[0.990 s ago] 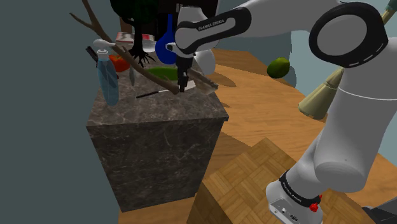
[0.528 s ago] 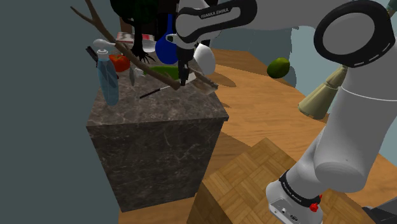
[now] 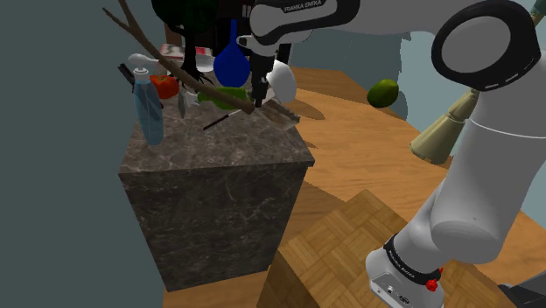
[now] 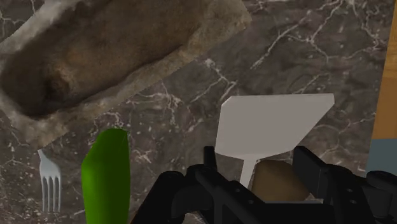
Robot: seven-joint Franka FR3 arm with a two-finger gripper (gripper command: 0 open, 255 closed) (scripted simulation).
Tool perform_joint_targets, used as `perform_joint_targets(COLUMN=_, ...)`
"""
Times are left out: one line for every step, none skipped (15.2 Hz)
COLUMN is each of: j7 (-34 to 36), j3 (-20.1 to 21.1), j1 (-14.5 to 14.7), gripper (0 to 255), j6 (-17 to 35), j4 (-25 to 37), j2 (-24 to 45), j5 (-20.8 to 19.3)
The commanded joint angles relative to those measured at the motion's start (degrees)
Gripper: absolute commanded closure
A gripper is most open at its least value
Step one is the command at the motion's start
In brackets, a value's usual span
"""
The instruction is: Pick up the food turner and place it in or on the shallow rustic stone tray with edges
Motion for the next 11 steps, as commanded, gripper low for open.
perform_joint_targets(j7=-2.49, j3=-0.81, j1=-1.56, gripper=255, j6=-0.47, j4=1.32, j2=0.81, j5=0.35)
perform_joint_targets(j7=-3.73, j3=-1.21, j1=-2.38, gripper=255, j6=-0.75, j4=2.05, j2=1.30, j5=0.52)
perform_joint_targets(j7=-4.97, j3=-1.61, j1=-3.19, gripper=255, j6=-1.06, j4=2.86, j2=1.84, j5=0.71)
perform_joint_targets(j7=-6.19, j3=-2.00, j1=-4.01, gripper=255, j6=-1.40, j4=3.75, j2=2.43, j5=0.90)
perform_joint_targets(j7=-7.40, j3=-2.36, j1=-4.85, gripper=255, j6=-1.76, j4=4.73, j2=3.08, j5=1.09)
perform_joint_targets(j7=-8.60, j3=-2.72, j1=-5.69, gripper=255, j6=-2.16, j4=5.78, j2=3.79, j5=1.29)
perform_joint_targets(j7=-9.80, j3=-3.07, j1=-6.53, gripper=255, j6=-2.59, j4=6.93, j2=4.55, j5=1.50)
perform_joint_targets(j7=-10.97, j3=-3.40, j1=-7.38, gripper=255, j6=-3.05, j4=8.17, j2=5.37, j5=1.72)
perform_joint_targets(j7=-12.14, j3=-3.72, j1=-8.25, gripper=255, j6=-3.56, j4=9.50, j2=6.25, j5=1.94)
perform_joint_targets(j7=-13.29, j3=-4.04, j1=-9.11, gripper=255, j6=-4.10, j4=10.94, j2=7.19, j5=2.18)
perform_joint_targets(j7=-14.42, j3=-4.33, j1=-10.00, gripper=255, j6=-4.68, j4=12.48, j2=8.20, j5=2.41)
